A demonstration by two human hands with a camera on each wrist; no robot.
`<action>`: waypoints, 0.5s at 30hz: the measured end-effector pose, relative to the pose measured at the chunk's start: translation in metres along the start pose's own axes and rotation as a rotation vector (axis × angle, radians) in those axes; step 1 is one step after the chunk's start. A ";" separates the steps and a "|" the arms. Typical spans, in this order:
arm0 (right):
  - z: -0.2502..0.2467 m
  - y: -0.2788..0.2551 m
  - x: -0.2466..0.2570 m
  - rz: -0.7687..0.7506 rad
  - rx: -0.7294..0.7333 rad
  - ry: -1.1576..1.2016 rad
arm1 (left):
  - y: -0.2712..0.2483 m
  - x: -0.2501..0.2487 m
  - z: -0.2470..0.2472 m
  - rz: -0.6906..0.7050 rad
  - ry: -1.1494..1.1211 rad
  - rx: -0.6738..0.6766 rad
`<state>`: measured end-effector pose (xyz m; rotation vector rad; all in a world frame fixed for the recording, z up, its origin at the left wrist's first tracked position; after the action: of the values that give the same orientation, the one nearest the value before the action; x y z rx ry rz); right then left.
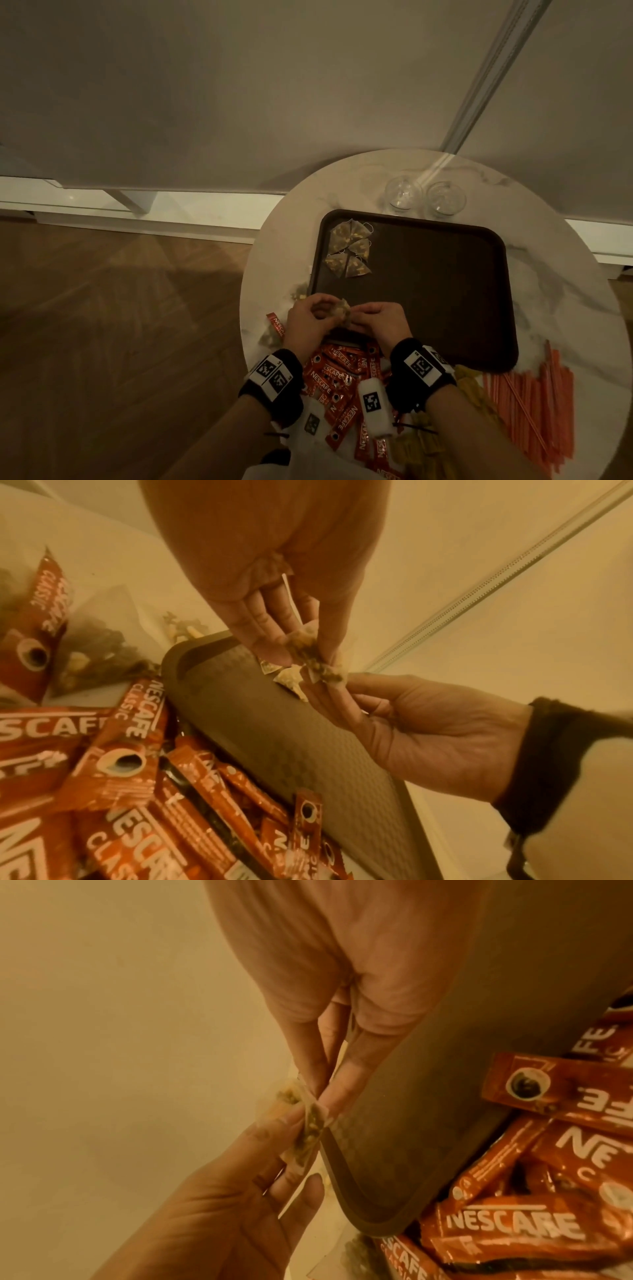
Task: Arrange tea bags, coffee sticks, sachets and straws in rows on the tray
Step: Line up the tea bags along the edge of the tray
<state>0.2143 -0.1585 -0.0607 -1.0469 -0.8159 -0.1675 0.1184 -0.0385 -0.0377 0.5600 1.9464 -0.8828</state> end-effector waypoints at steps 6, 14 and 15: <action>-0.001 0.017 -0.006 0.092 -0.003 -0.070 | 0.026 0.002 0.004 -0.056 0.030 0.083; -0.013 0.044 -0.007 0.190 -0.007 -0.366 | 0.084 -0.014 0.014 0.099 0.766 0.367; -0.013 0.047 -0.007 0.193 0.000 -0.394 | 0.089 -0.015 0.017 0.119 0.839 0.403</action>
<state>0.2388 -0.1466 -0.1016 -1.1694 -1.0607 0.2099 0.1954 0.0049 -0.0625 1.4497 2.4266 -1.0709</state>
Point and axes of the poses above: each hand's wrist, its own y-axis towards the middle knuckle, its own z-axis out of the palm, x = y × z, the point moved 10 cm from there along y, towards the middle knuckle, and after that the axes turned 8 degrees about y, right-handed, at the moved point
